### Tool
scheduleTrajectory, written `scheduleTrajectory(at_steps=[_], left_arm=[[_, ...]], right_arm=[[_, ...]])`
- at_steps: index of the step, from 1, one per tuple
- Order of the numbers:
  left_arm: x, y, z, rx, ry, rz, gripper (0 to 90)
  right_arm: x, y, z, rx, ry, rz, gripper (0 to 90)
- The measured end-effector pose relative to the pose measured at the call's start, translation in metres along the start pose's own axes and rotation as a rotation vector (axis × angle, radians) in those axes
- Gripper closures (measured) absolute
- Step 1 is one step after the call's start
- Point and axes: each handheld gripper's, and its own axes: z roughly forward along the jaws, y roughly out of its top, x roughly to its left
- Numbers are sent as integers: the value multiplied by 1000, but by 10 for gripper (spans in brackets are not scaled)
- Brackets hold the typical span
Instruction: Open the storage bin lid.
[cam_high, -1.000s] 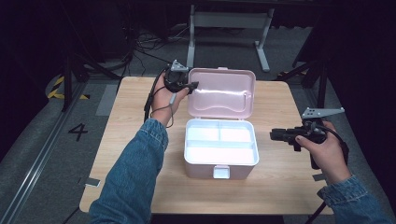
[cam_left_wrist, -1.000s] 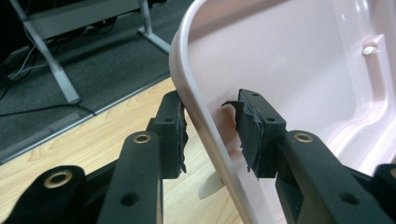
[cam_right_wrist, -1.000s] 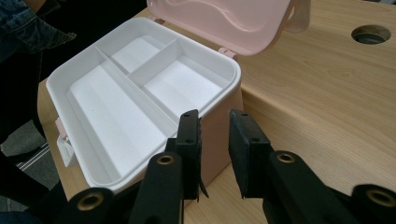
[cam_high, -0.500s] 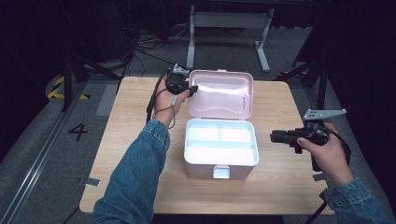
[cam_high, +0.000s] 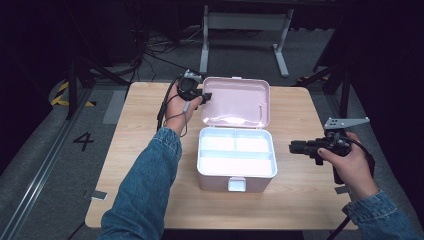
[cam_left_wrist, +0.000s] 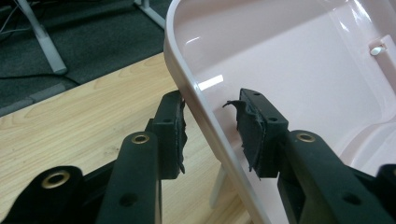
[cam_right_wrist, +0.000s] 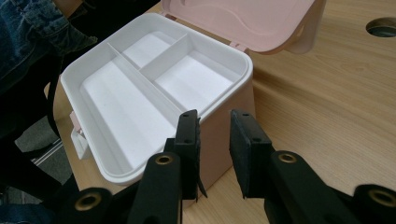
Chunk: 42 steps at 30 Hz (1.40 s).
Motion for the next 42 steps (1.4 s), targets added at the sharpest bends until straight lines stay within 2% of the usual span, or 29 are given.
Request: scheduleTrajectory(at_steps=[2,5,7,12,17,30,42], left_arm=[[0,-1,2,5,7,-2,616],[1,-2,5,23,32,20,621],[1,-4,8,26,38,12,625],[3,-9,16,74,55,28,649],[4,-11,20,103,49,16,647],[7,-18,27,125,28,-19,627],[9,-23,32,144,34,-12,599]], right_arm=[[0,0,1,1,2,4,741],[0,0,1,4,5,6,741],[-1,-1,1,4,5,7,741],[-1,-2,3,5,9,10,740],[-3,-4,4,8,8,15,739],[-4,-7,10,19,21,25,736],[-4,-9,12,29,18,28,733]])
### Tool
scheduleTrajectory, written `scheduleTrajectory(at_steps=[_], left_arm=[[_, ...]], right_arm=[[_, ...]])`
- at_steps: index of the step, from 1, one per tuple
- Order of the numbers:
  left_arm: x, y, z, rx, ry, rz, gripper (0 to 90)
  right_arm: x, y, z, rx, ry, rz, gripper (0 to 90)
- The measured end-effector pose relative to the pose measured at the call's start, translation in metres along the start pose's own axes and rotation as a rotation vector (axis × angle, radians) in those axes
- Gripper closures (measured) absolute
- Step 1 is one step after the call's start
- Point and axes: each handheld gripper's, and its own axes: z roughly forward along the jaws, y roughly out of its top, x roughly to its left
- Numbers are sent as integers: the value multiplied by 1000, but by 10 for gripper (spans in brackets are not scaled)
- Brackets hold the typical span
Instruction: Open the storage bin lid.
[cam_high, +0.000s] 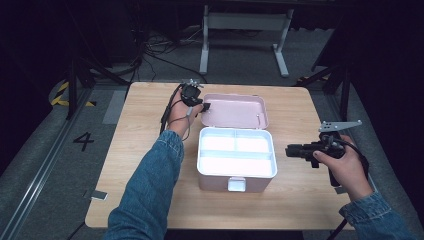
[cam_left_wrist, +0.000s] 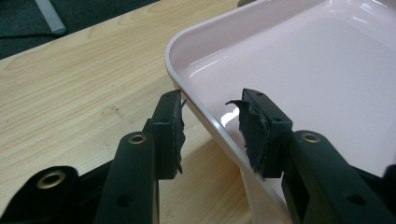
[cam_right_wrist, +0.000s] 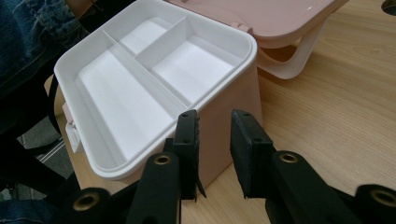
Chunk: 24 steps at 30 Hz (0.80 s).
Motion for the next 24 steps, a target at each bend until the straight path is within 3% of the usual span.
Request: scheduleTrajectory(at_steps=[5,8,12,17,24], left_arm=[[2,-4,5,-3,-9,-3,568],[1,-5,8,-10,-29,-25,504],[-1,-3,6,-2,-9,-21,418],[0,-2,-8,-42,-7,-38,389],[-10,1,-42,-105,-35,13,392]], right_arm=[[0,-1,0,0,-3,-4,732],[0,-1,0,-1,-1,-1,731],[0,-2,-1,0,-2,4,730],[-1,-2,-2,-4,-7,4,729],[-1,-2,1,-1,-7,3,726]])
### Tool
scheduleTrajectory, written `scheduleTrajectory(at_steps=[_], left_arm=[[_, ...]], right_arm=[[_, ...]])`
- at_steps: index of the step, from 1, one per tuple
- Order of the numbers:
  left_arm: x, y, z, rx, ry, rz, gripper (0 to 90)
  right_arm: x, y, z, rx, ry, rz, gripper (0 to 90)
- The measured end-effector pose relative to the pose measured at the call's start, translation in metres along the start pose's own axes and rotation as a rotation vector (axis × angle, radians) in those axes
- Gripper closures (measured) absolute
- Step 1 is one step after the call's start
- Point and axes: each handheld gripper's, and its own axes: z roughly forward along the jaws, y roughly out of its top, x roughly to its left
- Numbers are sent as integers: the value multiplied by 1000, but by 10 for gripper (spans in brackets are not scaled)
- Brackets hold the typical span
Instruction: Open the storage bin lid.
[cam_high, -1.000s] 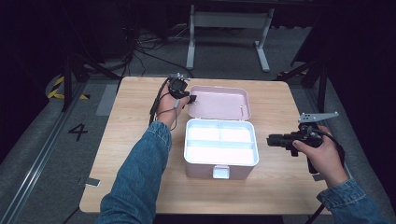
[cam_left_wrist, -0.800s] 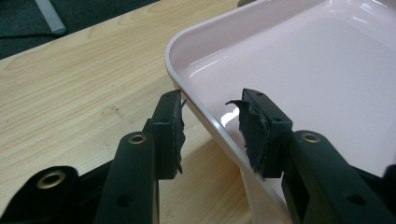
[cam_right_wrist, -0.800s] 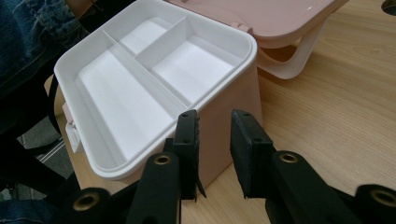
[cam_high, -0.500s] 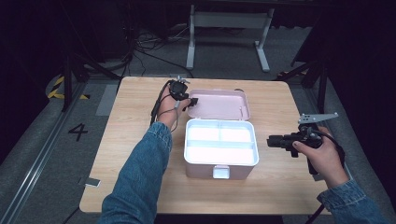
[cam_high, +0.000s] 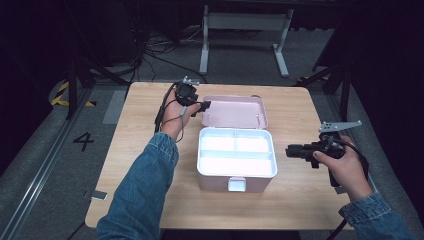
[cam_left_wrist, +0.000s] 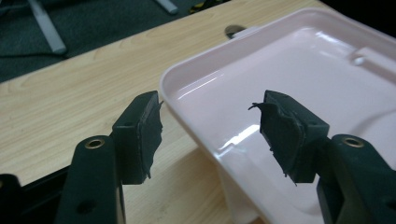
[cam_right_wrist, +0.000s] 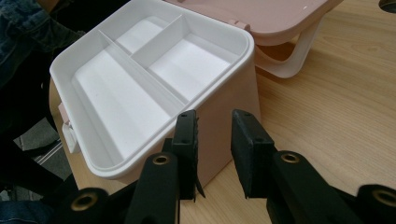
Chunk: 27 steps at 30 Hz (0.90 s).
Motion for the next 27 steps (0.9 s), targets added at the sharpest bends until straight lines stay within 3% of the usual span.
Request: scheduleTrajectory(at_steps=[5,11,12,13,19,23,27], left_arm=[[-14,3,-26,-39,-28,29,392],[-34,1,-62,-63,-60,95,387],[-34,1,-62,-63,-60,95,387],[-39,-2,-74,-72,-66,98,387],[-46,-15,-111,-83,-66,138,387],[-47,-27,-129,-62,-86,139,393],[-47,-42,-144,-46,-72,156,386]], right_arm=[[1,3,3,5,2,-1,724],[3,7,7,9,-1,-10,714],[3,7,8,9,0,-13,713],[3,8,8,14,1,-13,712],[1,12,9,12,8,-16,706],[-1,12,11,13,8,-16,705],[-6,10,11,15,-3,-6,700]])
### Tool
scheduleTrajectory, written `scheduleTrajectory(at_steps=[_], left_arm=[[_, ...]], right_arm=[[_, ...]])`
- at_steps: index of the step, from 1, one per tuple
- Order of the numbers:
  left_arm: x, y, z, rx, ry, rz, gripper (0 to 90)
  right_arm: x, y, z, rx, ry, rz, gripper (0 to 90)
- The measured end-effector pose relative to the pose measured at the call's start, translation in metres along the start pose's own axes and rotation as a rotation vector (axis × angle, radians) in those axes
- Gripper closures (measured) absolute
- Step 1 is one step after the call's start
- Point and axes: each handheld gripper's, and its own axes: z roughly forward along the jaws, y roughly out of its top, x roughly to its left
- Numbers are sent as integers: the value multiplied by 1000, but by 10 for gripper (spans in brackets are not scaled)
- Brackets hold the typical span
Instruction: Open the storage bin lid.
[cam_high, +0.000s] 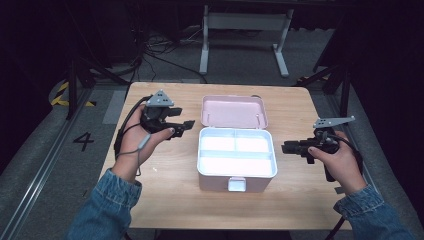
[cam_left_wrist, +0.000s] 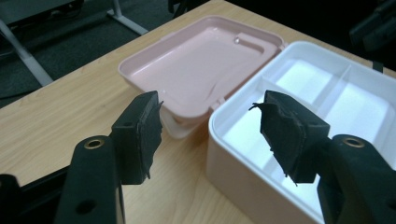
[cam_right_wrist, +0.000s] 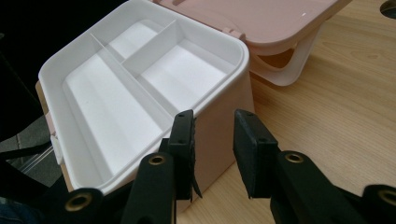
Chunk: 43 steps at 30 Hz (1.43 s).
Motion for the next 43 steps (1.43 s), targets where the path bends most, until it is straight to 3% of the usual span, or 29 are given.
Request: scheduleTrajectory(at_steps=[9,12,16,25,28,31,35,36,38,43], left_arm=[[-3,-34,-21,61,17,7,371],[-1,-53,-27,77,32,-2,360],[1,-73,-33,60,34,-37,353],[12,-111,-33,63,85,-72,341],[17,-118,-33,84,110,-62,338],[22,-126,-33,94,135,-96,330],[27,-135,-31,134,224,-134,330],[28,-137,-31,135,224,-140,330],[29,-138,-31,131,213,-153,330],[30,-141,-29,133,205,-151,328]], right_arm=[[-9,-7,-5,1,-30,3,664],[-13,-12,-6,2,-44,8,642],[-19,-19,-9,-1,-62,16,629],[-33,-41,-11,-13,-101,55,602],[-36,-47,-11,-12,-123,49,595],[-37,-52,-11,-27,-143,44,564],[-39,-56,-9,-38,-141,63,541],[-39,-56,-9,-13,-153,39,540],[-37,-56,-10,-18,-181,32,536],[-35,-59,-9,-7,-180,32,514]])
